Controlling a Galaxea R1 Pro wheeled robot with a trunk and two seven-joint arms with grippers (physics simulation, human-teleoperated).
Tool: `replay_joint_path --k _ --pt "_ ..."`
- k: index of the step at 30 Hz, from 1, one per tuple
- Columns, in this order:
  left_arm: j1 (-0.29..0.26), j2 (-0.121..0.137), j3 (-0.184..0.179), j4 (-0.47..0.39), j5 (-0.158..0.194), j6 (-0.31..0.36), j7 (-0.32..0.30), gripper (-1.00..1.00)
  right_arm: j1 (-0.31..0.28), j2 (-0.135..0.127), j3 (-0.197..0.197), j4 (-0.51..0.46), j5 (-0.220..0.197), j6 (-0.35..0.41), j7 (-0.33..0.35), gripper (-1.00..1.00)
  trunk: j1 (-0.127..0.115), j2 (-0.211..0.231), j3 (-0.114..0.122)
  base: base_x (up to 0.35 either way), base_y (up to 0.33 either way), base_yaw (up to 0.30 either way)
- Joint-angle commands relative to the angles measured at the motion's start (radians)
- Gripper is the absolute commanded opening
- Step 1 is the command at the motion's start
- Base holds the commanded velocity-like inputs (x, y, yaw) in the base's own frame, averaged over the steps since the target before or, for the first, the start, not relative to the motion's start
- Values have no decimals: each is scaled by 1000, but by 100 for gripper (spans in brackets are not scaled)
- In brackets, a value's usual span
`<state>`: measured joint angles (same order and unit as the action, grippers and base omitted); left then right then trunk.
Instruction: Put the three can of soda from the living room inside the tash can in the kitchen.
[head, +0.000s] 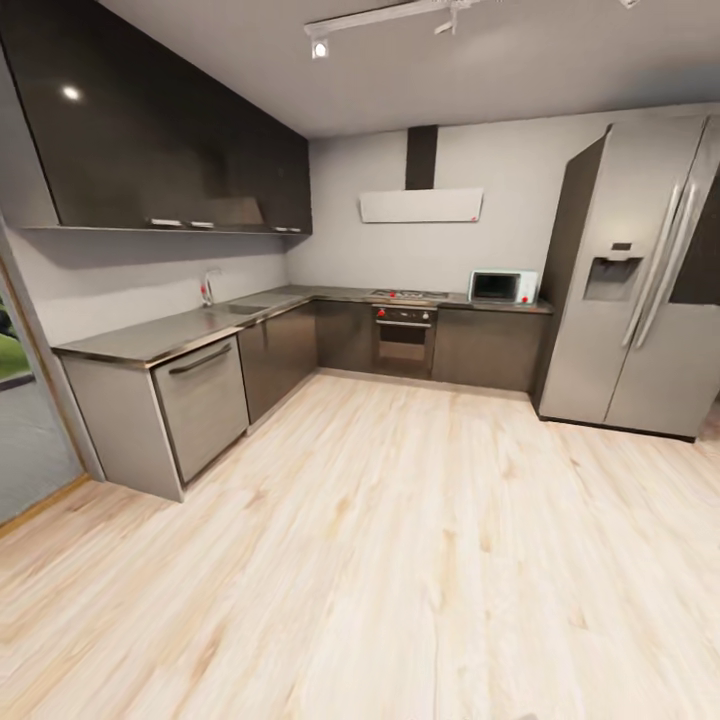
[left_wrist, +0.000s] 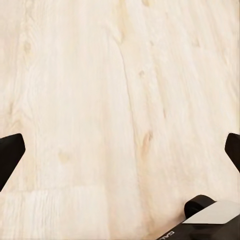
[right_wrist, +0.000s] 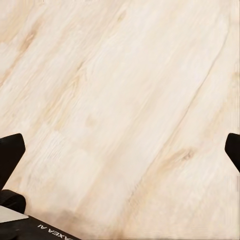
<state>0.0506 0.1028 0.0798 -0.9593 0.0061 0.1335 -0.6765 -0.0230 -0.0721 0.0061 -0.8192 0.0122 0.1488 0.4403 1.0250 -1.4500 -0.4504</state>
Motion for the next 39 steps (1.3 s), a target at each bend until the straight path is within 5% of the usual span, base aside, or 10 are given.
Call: replay_joint_path --k 1,39 --pt "0 0 0 0 0 0 0 100 0 0 0 0 0 0 0 100 0 0 0 0 0 -290" --pt "0 0 0 0 0 0 0 100 0 0 0 0 0 0 0 100 0 0 0 0 0 -290"
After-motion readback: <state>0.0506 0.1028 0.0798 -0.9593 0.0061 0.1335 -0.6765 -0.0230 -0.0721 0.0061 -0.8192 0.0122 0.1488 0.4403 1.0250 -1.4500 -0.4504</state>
